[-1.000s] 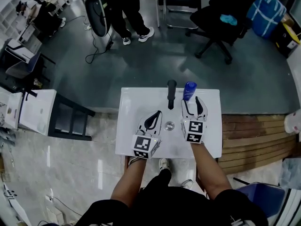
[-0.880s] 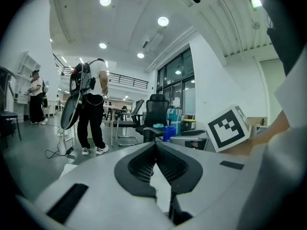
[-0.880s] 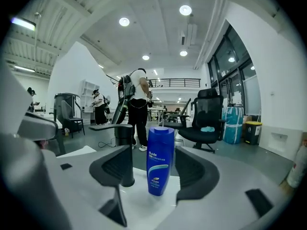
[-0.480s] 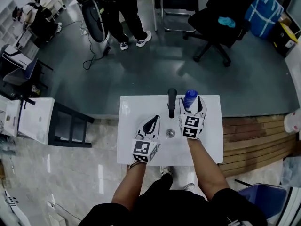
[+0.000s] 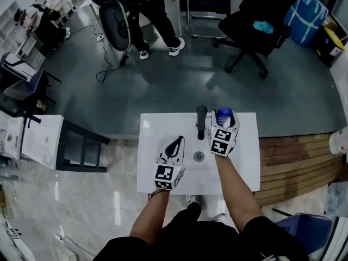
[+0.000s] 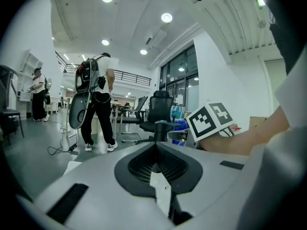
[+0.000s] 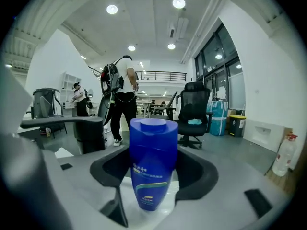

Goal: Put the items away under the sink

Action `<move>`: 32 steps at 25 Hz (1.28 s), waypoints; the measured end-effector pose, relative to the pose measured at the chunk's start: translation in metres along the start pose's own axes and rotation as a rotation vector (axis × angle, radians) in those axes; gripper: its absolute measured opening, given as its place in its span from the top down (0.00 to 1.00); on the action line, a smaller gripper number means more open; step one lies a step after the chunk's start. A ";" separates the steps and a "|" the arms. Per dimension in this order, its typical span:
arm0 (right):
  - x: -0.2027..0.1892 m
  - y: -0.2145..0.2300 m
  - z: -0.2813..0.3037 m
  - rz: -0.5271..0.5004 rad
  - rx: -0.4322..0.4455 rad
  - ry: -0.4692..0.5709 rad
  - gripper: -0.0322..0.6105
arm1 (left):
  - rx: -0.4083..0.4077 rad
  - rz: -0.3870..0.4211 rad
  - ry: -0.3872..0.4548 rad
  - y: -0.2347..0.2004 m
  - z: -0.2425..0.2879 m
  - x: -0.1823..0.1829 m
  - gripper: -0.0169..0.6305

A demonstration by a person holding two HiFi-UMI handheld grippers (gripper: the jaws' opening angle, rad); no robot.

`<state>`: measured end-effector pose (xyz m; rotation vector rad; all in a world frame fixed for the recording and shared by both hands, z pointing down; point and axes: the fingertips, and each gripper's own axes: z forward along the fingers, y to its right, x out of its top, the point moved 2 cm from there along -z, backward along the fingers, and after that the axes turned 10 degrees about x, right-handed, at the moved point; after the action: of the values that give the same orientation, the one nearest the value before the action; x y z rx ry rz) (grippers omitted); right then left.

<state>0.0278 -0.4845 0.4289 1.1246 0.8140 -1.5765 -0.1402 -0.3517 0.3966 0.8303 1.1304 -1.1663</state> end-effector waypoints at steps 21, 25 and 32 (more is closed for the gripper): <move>0.018 0.000 -0.044 -0.072 0.115 0.068 0.52 | -0.029 0.041 0.020 0.021 -0.025 0.000 0.95; 0.028 0.000 -0.076 -0.086 0.143 0.099 0.52 | -0.033 0.043 0.039 0.034 -0.037 0.005 0.95; 0.056 -0.005 -0.147 -0.109 0.201 0.184 0.52 | -0.013 0.060 0.063 0.056 -0.071 0.010 0.95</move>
<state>0.0589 -0.3700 0.3261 1.4066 0.8639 -1.6922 -0.1026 -0.2756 0.3655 0.8903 1.1559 -1.0892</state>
